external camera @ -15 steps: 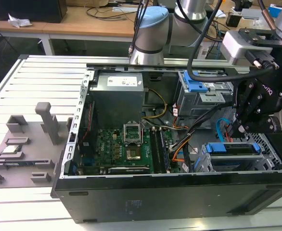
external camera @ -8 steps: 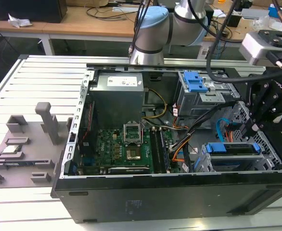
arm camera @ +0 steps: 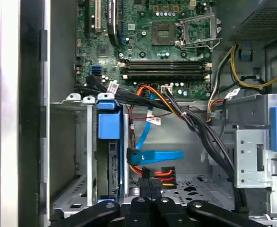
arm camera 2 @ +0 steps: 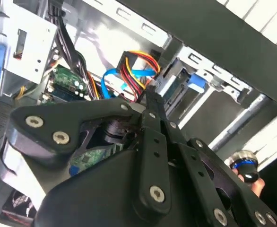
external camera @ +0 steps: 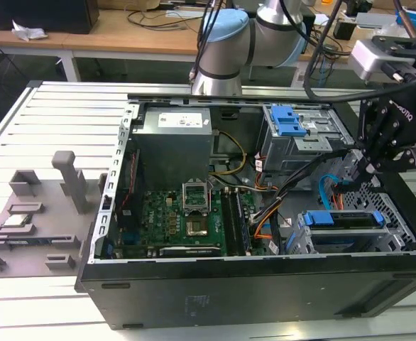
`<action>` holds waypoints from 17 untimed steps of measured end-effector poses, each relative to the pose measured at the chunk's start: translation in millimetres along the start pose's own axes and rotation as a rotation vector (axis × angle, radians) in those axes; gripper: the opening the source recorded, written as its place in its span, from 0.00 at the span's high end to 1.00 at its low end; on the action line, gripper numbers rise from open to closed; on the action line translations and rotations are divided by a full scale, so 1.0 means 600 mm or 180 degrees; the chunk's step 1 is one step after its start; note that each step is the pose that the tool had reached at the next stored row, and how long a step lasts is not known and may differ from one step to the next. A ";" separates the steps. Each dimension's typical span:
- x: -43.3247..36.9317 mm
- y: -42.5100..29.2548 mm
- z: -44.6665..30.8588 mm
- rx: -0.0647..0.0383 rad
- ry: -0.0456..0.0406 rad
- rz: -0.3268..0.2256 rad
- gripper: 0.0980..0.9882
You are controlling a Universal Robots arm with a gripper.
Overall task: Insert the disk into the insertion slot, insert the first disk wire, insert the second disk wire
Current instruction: 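Insert the first disk wire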
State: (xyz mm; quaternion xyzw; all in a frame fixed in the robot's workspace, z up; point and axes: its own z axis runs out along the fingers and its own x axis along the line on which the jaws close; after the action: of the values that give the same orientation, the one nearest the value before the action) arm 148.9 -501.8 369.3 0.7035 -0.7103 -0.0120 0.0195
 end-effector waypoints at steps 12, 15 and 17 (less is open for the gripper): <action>-0.002 0.002 0.014 0.0001 0.0069 0.0003 0.77; -0.003 0.005 0.021 0.0001 0.0086 0.0004 0.77; -0.004 0.006 0.028 0.0001 0.0106 0.0004 0.77</action>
State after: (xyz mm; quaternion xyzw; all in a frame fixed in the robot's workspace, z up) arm 144.8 -499.8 352.7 0.7031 -0.7104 -0.0001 0.0312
